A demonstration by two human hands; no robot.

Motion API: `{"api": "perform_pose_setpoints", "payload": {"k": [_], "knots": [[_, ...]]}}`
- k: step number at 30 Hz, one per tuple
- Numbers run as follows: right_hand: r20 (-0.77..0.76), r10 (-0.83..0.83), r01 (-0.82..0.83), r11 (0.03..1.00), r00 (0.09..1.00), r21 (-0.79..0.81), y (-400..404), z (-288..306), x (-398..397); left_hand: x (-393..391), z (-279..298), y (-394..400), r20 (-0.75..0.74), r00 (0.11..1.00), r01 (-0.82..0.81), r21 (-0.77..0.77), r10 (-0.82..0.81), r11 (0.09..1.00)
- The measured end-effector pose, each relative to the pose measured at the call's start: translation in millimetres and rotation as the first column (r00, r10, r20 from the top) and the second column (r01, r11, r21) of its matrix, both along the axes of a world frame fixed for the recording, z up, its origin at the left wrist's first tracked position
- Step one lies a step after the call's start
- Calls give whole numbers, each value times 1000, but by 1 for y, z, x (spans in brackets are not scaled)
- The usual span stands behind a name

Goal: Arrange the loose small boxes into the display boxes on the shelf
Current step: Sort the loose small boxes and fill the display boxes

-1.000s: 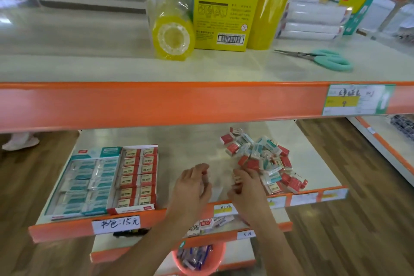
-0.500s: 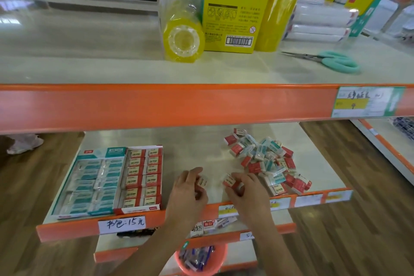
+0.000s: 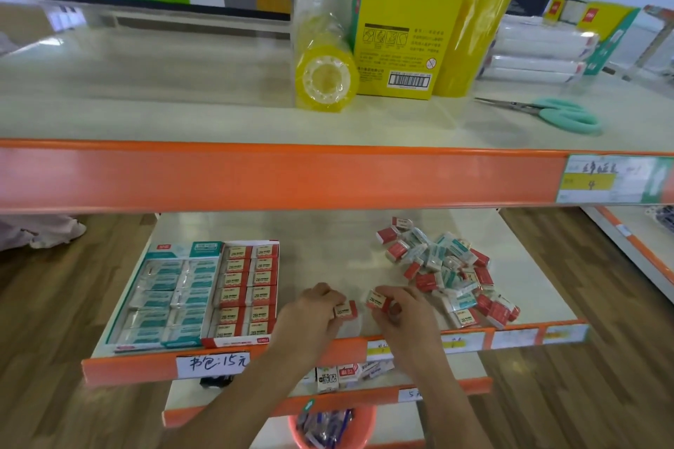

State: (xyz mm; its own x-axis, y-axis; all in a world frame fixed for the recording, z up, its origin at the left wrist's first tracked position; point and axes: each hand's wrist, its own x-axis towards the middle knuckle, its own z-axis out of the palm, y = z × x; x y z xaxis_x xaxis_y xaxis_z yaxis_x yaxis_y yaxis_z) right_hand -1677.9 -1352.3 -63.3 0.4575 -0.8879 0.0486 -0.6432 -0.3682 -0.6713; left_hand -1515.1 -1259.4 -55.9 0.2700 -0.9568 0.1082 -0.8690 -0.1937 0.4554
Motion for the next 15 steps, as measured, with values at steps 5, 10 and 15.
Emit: {"api": "perform_pose_setpoints", "payload": {"k": [5,10,15], "knots": [[65,66,-66,998,996,10,4,6,13,12,17,16,39,999,-27,-159,33,987],[158,166,-168,986,973,-1,24,16,43,46,36,46,58,989,-122,-177,134,977],[118,305,-296,951,945,-87,47,17,78,79,35,85,26,968,-244,-122,249,962]]}}
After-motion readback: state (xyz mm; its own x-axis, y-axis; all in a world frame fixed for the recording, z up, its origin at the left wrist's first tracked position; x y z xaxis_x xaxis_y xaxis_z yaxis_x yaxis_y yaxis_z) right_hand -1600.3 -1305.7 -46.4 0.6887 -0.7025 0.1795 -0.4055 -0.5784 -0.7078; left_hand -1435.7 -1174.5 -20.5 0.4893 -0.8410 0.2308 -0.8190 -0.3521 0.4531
